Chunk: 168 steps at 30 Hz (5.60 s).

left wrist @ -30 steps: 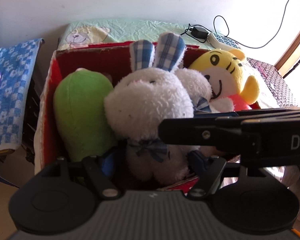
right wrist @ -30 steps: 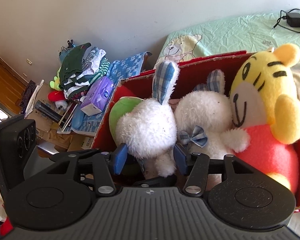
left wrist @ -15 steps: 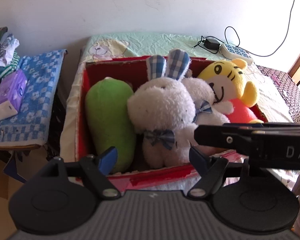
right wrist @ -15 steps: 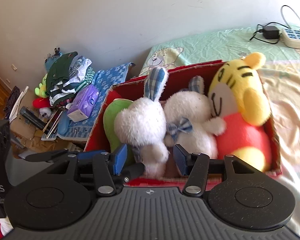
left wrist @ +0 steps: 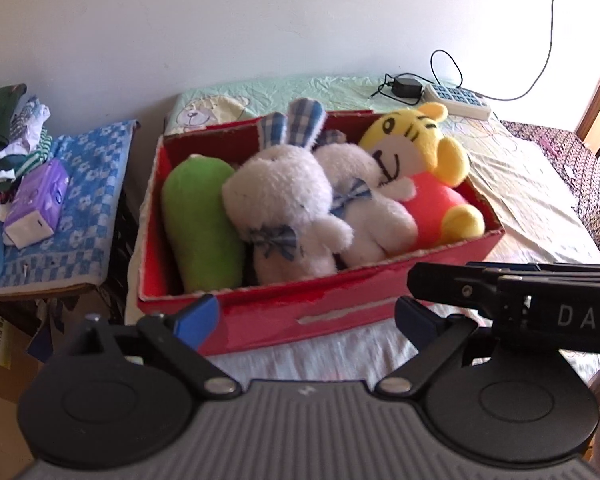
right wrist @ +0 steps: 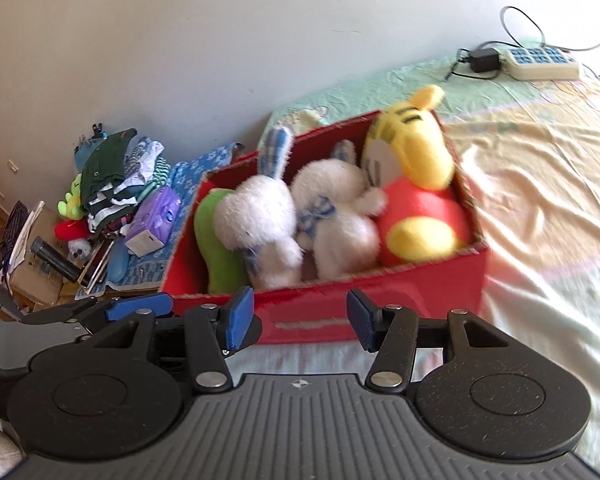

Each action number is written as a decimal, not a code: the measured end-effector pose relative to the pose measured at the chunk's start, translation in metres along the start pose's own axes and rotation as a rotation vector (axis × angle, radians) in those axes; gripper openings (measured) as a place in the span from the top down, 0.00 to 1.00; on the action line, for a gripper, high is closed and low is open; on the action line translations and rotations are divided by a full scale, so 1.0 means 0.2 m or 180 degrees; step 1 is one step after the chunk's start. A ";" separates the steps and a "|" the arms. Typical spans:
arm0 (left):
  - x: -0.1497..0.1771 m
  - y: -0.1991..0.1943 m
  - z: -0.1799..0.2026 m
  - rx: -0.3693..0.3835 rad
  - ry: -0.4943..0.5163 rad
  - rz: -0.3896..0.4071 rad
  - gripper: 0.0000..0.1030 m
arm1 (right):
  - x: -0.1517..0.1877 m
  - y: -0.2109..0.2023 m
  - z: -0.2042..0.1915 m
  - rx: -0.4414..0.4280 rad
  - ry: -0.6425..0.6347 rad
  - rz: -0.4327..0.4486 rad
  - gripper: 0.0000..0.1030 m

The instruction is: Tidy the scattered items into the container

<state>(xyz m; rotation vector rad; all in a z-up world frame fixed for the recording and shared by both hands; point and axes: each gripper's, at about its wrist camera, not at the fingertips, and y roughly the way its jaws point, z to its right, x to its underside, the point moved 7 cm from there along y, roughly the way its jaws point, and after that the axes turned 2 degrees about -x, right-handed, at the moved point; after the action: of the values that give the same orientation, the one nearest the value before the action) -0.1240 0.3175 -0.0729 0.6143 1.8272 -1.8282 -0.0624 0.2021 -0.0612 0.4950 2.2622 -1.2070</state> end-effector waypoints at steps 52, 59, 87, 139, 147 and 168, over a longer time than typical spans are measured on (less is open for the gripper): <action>0.00 0.42 1.06 -0.0399 -0.0253 -0.0728 0.09 | -0.08 -0.34 1.15 0.1471 -0.0003 -0.0331 0.25; 0.00 0.44 1.07 -0.0336 -0.0293 -0.0718 0.10 | -0.09 -0.33 1.14 0.1507 -0.0016 -0.0354 0.25; -0.03 0.41 0.99 -0.0354 -0.0366 -0.0593 0.05 | -0.16 -0.25 1.02 0.1380 -0.0219 -0.0373 0.25; 0.22 0.17 -0.12 -0.0536 -0.0364 -0.0748 0.03 | 0.11 0.11 -0.02 0.1069 -0.0370 -0.0385 0.25; 0.19 0.09 -0.21 -0.0525 -0.0383 -0.0649 0.03 | 0.08 0.10 -0.15 0.1010 -0.0442 -0.0323 0.26; -0.13 0.06 -0.11 -0.0528 -0.0467 -0.0492 0.03 | -0.24 0.00 -0.13 0.0904 -0.0637 -0.0063 0.26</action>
<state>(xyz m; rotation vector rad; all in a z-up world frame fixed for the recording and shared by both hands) -0.0964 0.3395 -0.0657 0.2780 1.9471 -1.7436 -0.0312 0.2208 -0.0194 0.4344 1.9434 -1.5266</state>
